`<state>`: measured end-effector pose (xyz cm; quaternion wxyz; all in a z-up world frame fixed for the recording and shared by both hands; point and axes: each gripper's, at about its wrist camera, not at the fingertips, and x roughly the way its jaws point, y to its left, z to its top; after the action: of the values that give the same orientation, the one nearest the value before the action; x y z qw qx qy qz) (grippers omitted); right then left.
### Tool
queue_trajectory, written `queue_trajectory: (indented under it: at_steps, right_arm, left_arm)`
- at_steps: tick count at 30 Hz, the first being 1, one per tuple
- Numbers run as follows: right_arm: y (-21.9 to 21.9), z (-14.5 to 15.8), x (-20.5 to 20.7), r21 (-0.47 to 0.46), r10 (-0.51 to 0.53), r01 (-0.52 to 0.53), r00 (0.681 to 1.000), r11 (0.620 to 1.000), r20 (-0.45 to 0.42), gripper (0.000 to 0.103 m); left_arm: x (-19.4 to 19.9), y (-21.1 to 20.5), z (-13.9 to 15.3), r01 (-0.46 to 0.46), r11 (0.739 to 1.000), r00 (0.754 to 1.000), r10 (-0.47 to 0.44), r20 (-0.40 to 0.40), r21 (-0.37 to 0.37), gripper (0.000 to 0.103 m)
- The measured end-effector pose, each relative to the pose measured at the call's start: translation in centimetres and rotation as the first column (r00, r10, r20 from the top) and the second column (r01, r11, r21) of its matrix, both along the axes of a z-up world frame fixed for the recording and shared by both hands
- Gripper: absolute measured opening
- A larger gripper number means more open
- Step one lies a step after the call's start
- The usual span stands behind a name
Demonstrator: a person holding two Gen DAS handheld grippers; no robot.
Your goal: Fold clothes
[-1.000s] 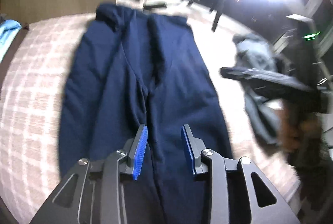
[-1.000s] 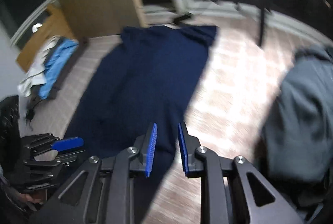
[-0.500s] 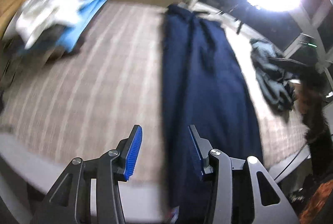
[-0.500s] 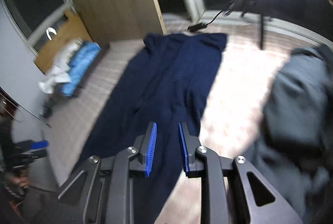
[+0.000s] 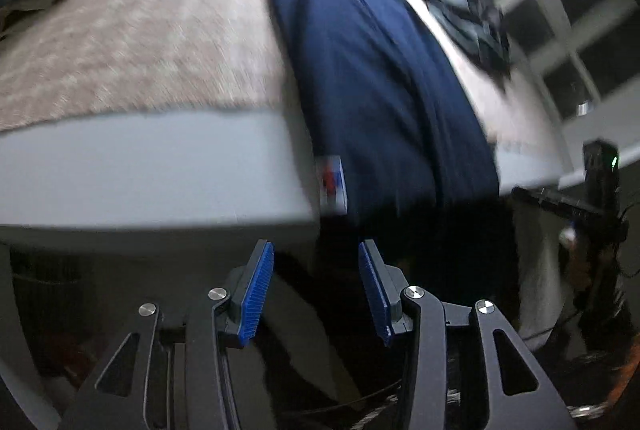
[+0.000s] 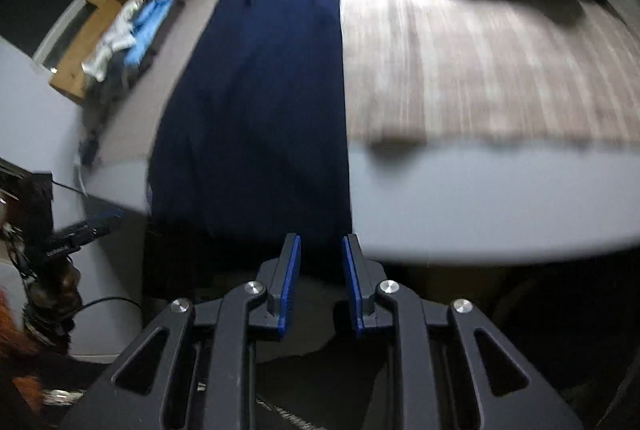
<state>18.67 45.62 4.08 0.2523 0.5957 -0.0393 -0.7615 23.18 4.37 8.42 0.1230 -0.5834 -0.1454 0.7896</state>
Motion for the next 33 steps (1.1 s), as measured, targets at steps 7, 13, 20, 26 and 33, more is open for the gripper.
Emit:
queue_trajectory:
  at_steps: [7, 13, 20, 26, 33]
  right_arm:
    - [0.0, -3.2, 0.0, 0.061, -0.016, 0.016, 1.000, 0.998, -0.010, 0.043]
    - [-0.6, -4.5, -2.4, 0.009, 0.021, -0.021, 0.999, 1.000, 0.024, 0.043]
    - [-1.4, -5.4, -4.7, -0.042, 0.062, -0.059, 0.994, 0.997, 0.085, 0.011]
    - [-0.5, -1.3, -5.9, -0.125, 0.066, -0.056, 0.994, 0.991, 0.082, 0.004]
    - [-3.2, -4.6, -5.8, 0.016, 0.048, -0.051, 0.989, 0.999, 0.143, 0.006]
  left_arm:
    - [-1.2, 1.8, -4.0, 0.091, 0.994, 0.996, -0.092, 0.006, 0.065, 0.046]
    - [-2.5, 2.1, -4.7, 0.089, 0.985, 0.996, -0.085, -0.031, 0.146, 0.046]
    - [-2.1, 1.7, -3.9, 0.103, 0.972, 0.994, -0.092, -0.063, 0.212, 0.006]
    - [0.7, 0.6, 1.3, 0.116, 0.976, 0.984, -0.088, -0.154, 0.186, 0.006]
    - [-0.3, 0.6, -4.9, 0.056, 0.989, 0.998, -0.055, -0.015, 0.133, 0.007]
